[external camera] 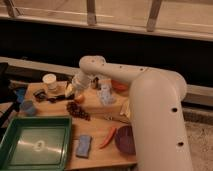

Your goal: Place eraser in tray

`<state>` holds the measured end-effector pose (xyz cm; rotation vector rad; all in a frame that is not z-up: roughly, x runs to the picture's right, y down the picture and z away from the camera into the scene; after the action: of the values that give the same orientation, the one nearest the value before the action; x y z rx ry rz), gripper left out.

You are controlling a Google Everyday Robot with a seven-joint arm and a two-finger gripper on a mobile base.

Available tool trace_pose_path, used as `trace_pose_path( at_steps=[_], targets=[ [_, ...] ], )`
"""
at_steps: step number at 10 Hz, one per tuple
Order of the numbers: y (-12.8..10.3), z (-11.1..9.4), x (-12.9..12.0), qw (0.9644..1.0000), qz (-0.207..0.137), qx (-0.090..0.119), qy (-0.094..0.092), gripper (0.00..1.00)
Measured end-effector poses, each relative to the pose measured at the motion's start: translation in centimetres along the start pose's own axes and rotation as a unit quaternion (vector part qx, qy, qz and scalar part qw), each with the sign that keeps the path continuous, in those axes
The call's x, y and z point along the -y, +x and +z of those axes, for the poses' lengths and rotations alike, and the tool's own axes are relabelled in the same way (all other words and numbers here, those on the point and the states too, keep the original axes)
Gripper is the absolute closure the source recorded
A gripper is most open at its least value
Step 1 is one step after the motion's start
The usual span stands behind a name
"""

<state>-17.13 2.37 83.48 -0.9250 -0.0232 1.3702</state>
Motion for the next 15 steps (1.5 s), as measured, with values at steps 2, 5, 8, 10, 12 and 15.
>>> trace_pose_path(
  at_steps=[2, 5, 8, 10, 12, 15],
  targets=[
    [0.0, -0.1, 0.1, 1.0000, 0.001, 0.001, 0.000, 1.00],
    [0.3, 0.6, -0.4, 0.9999, -0.009, -0.014, 0.004, 1.00],
    [4.2, 2.5, -3.3, 0.9987, -0.029, -0.039, 0.016, 1.00],
    [8.1, 4.1, -6.3, 0.9971, -0.052, -0.054, 0.014, 1.00],
    [11.5, 5.3, -8.6, 0.9945, -0.076, -0.071, 0.010, 1.00],
    [14.0, 6.0, -10.3, 0.9914, -0.099, -0.085, 0.000, 1.00]
  ],
)
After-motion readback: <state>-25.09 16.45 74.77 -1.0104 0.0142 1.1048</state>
